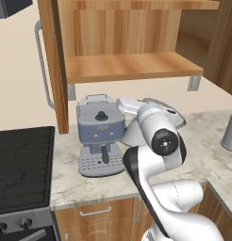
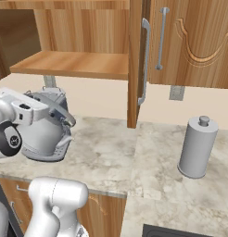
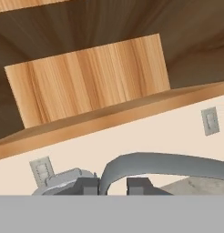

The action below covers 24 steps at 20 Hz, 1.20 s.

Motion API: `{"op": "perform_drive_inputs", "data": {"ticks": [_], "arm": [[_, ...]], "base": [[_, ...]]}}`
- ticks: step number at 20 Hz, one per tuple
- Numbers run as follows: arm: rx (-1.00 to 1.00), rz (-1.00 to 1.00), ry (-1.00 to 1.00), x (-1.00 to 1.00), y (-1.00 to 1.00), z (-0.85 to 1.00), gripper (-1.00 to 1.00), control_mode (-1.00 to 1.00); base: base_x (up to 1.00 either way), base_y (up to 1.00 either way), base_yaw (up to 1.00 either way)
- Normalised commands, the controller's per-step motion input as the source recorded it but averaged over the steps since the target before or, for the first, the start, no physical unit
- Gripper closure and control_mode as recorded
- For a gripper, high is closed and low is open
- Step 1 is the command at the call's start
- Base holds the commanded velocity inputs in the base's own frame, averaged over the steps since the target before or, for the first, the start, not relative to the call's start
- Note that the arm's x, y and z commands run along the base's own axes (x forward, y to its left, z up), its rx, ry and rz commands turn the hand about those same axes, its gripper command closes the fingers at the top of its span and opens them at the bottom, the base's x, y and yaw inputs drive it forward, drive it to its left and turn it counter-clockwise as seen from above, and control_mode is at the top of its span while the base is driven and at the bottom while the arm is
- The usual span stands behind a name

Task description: Open the cabinet, pick the kettle from the cabinet, and place it in the sink.

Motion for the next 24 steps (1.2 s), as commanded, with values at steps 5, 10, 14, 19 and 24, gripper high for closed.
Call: {"op": "perform_drive_inputs", "data": {"ticks": [5,10,14,19,24], "arm": [[-0.02,-0.03,-0.01,0.04,-0.05,-0.18,1.00,-1.00],[0.00,0.00,0.00,0.00,-0.06,-0.15,1.00,-1.00],[0.00,0.00,0.00,0.00,-0.01,-0.04,1.00,-1.00],[0.00,0.00,0.00,0.00,0.00,0.00,1.00,-1.00],[0.00,0.00,0.00,0.00,0.00,0.00,1.00,-1.00]], "base": [[0.00,0.00,0.00],[0.00,0.00,0.00],[0.00,0.00,0.00],[0.00,0.00,0.00],[0.00,0.00,0.00]]}}
